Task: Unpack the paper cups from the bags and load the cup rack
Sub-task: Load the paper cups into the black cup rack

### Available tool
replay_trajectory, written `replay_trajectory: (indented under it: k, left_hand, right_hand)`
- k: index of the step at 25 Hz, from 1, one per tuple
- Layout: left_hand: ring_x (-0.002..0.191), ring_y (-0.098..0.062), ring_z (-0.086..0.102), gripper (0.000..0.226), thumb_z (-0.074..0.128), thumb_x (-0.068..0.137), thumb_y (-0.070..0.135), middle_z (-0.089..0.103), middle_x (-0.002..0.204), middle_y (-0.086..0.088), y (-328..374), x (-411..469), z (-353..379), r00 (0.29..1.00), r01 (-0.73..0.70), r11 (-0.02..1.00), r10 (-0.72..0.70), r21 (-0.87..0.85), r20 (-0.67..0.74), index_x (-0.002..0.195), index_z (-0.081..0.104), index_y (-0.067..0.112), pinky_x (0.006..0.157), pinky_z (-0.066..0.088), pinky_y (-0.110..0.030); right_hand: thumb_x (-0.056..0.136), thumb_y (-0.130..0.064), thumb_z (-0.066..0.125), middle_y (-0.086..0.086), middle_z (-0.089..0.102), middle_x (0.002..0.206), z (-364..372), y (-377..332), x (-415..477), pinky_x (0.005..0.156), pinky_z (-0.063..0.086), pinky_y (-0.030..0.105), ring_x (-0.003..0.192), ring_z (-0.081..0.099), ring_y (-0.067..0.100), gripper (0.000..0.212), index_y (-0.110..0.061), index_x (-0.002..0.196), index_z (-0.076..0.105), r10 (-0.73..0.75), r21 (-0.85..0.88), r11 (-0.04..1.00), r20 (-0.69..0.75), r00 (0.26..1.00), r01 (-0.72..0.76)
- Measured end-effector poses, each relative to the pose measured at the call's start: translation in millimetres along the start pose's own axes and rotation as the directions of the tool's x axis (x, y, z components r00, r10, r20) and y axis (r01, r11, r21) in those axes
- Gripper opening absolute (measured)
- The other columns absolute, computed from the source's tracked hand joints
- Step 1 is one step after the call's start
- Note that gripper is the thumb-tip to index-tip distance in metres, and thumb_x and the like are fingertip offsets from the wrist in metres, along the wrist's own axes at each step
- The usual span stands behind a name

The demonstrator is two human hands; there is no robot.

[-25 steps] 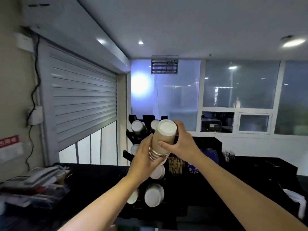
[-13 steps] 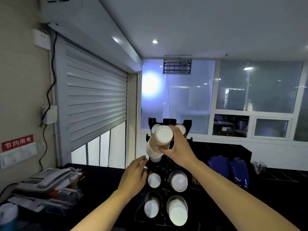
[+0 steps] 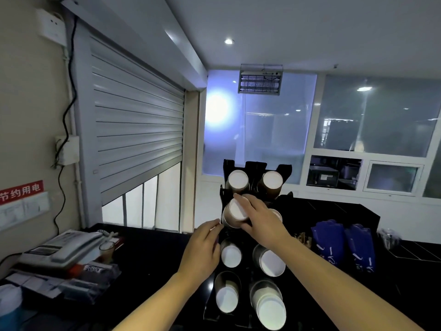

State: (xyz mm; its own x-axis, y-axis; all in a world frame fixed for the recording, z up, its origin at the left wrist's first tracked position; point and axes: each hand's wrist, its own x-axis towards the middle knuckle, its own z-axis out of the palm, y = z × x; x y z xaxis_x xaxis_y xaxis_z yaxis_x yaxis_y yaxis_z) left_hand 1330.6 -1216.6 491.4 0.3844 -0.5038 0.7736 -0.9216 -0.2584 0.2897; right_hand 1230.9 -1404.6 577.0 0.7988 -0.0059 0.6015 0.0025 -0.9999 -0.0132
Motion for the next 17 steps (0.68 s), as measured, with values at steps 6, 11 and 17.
replay_trajectory:
  k: [6,11,17]
  left_hand:
    - [0.129,-0.011,0.047,0.048,0.06,0.086,0.001,0.051,0.138,0.0,-1,5,2,1.0,0.019,0.998,-0.019,-0.052,-0.01,0.134,0.059,0.009,0.112,0.032,-0.018]
    - [0.129,-0.01,0.045,0.047,0.061,0.084,-0.004,0.052,0.136,-0.003,0,6,3,1.0,0.014,0.997,-0.015,-0.081,-0.017,0.13,0.061,0.004,0.113,0.025,-0.01]
    - [0.123,-0.018,0.053,0.043,0.06,0.086,-0.002,0.053,0.135,-0.006,8,9,-3,0.999,0.042,0.997,-0.041,-0.059,0.023,0.129,0.062,0.005,0.105,0.048,-0.031]
  right_hand:
    - [0.095,-0.056,0.051,-0.003,0.049,0.145,19,-6,15,0.102,0.047,0.041,0.127,0.05,0.022,0.063,-0.029,0.151,0.038,-0.035,0.032,0.999,-0.018,0.999,0.035]
    - [0.093,-0.053,0.058,-0.004,0.052,0.143,17,-3,9,0.101,0.048,0.04,0.125,0.053,0.022,0.062,-0.028,0.148,0.044,-0.011,0.067,0.998,-0.054,0.999,0.015]
    - [0.096,-0.051,0.056,0.0,0.043,0.152,15,-7,5,0.105,0.044,0.044,0.134,0.046,0.026,0.066,-0.031,0.154,0.032,0.046,0.045,0.998,0.034,0.998,-0.048]
